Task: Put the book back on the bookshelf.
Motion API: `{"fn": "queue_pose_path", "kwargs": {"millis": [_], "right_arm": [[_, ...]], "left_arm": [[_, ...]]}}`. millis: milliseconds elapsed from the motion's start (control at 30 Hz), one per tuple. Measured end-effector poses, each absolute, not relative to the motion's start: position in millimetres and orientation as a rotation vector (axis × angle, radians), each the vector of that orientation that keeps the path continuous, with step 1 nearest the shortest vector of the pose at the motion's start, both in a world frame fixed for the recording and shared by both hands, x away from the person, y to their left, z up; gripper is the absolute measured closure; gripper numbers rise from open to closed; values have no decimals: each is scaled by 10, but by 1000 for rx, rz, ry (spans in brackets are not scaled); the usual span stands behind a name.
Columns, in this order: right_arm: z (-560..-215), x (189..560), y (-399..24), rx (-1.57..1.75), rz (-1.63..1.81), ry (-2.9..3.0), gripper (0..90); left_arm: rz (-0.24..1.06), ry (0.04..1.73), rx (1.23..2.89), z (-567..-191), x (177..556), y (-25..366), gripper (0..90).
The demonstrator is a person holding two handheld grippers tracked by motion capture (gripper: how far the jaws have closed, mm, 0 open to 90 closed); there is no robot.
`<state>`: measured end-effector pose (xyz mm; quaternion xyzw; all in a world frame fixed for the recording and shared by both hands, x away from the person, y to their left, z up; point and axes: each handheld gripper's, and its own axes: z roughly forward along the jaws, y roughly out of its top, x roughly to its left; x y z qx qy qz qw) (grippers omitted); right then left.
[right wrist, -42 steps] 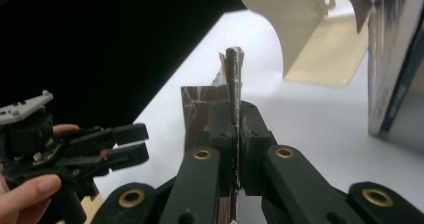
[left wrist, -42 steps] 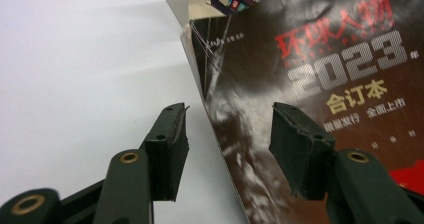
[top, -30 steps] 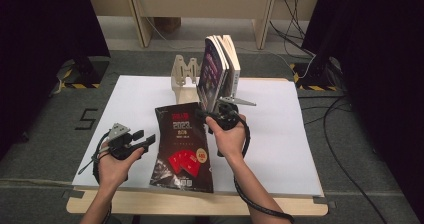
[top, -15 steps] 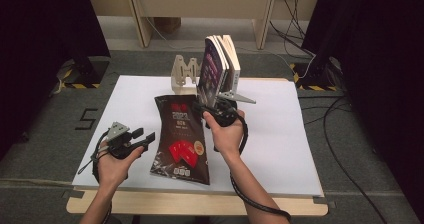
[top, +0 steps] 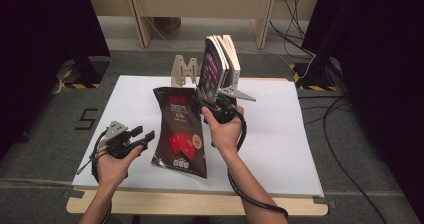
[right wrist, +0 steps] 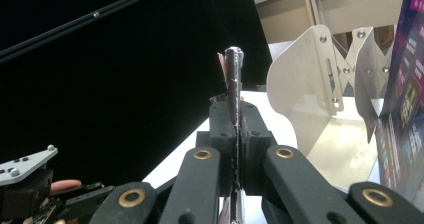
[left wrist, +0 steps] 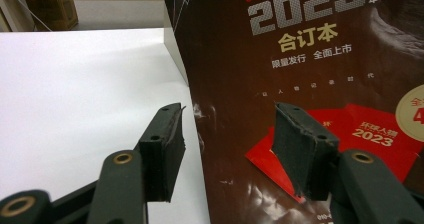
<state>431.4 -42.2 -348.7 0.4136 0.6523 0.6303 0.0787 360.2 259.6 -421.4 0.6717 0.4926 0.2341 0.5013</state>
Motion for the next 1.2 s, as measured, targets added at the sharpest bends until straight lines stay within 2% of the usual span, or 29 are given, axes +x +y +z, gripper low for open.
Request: {"fn": "queue_pose_path", "kwargs": {"millis": [1200], "right_arm": [[-3281, 4483, -193, 1161, 1910, 1864, 878]], "left_arm": [[548, 1140, 1566, -4031, 3668, 2485, 449]]}}
